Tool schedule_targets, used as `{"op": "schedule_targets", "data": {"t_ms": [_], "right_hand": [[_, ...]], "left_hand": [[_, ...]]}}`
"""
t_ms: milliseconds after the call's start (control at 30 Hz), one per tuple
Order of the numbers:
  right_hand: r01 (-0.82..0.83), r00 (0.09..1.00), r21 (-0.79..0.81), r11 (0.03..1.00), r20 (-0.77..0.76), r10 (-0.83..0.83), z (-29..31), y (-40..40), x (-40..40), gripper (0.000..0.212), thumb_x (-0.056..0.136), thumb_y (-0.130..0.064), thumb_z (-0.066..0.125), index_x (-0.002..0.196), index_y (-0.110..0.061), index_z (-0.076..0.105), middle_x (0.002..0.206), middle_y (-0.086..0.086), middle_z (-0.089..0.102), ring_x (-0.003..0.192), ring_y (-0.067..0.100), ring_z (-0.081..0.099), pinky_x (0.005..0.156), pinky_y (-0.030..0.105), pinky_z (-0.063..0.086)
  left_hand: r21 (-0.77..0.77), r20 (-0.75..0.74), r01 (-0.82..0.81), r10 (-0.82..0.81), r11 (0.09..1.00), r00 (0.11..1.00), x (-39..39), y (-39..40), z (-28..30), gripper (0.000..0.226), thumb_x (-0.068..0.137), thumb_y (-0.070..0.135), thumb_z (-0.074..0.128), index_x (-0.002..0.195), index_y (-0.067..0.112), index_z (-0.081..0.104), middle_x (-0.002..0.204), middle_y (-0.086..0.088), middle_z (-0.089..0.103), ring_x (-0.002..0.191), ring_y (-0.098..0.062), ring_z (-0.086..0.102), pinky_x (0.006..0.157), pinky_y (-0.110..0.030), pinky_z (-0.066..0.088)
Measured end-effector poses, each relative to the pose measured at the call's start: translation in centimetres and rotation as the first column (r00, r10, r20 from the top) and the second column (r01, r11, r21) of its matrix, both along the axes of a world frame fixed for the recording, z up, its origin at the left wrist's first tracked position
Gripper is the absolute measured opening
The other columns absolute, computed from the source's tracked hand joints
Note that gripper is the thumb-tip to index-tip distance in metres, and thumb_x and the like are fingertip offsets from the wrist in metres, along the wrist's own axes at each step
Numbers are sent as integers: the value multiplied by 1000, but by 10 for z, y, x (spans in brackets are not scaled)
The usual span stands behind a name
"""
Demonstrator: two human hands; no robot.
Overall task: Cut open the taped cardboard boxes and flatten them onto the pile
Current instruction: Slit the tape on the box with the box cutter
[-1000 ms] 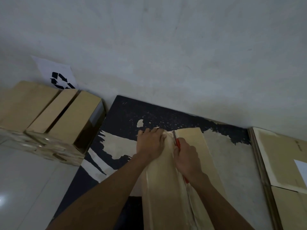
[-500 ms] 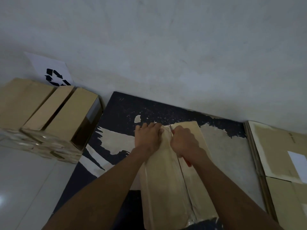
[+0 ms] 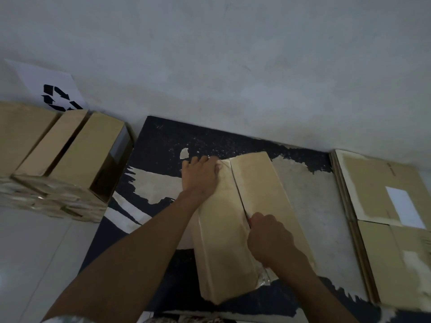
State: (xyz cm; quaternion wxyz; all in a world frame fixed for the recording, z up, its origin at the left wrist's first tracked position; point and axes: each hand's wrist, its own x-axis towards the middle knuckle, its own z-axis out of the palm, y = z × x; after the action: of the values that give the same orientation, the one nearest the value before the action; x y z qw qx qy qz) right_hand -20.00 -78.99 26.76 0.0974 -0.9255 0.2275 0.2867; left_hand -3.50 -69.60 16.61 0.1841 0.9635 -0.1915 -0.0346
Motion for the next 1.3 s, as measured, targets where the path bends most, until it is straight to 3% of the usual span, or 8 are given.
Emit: {"op": "schedule_targets", "data": {"t_ms": [167,267,400,533,633,767,1000,1300], "right_hand": [[70,998,16,997,-3,-70,-1,2,-19,9,103,-20,35,105,-19,44,100,2,41,96,20,50,85,32,43],[98,995,14,995,13,-98,-1,2,-16,13,102,-21,38,110,-16,47,95,0,38,95,21,54,84,33,46],[118,993,23,993,19,-118,2,5,-15,7,102,-24,40,98,-18,39,106,7,47,97,26,55,81,35,45],[114,993,17,993,36,-114,3,7,-25,15,102,-23,40,112,-15,47,118,9,51,106,28,55,85,36,45],[65,998,3,998,3,-66,3,9,-44,20,102,-21,38,119,-13,47,121,9,51,110,27,54,89,37,45],[0,1000,12,1000,7,0,4,6,-83,20,101,-16,40,119,-12,48,120,9,51,110,27,55,87,35,45],[-32,995,-1,999,92,32,7,3,-135,22,98,-15,50,119,-11,52,118,8,56,110,26,58,80,32,42],[6,985,21,1000,174,-10,-8,6,-159,24,97,-12,51,121,-12,51,117,7,60,107,25,61,83,35,49]], "left_hand": [[-224,78,-37,56,974,995,-12,6,4,29,98,24,51,125,18,60,124,-4,60,118,-23,51,105,-42,31],[-289,243,106,-34,952,969,-47,11,11,27,88,16,60,114,14,64,117,-6,62,112,-26,54,98,-44,39],[-105,141,312,-296,944,945,-111,17,8,36,91,24,57,126,14,59,136,-9,54,128,-30,46,104,-47,39],[61,133,279,-285,958,949,-138,23,-10,45,98,35,39,134,16,57,148,-10,47,139,-32,42,116,-53,30],[71,142,250,-258,966,956,-136,19,-12,40,99,33,43,134,18,56,150,-8,46,141,-30,38,117,-52,27],[101,94,231,-241,968,966,-140,19,-6,52,101,38,19,142,21,47,158,-5,35,148,-27,26,122,-50,17],[117,31,164,-169,979,985,-152,12,-1,46,107,35,21,152,26,30,166,3,12,154,-21,2,123,-50,-1],[74,6,106,-107,992,994,-165,5,3,46,107,30,22,152,25,30,166,5,10,154,-20,-2,122,-51,-7]]}}
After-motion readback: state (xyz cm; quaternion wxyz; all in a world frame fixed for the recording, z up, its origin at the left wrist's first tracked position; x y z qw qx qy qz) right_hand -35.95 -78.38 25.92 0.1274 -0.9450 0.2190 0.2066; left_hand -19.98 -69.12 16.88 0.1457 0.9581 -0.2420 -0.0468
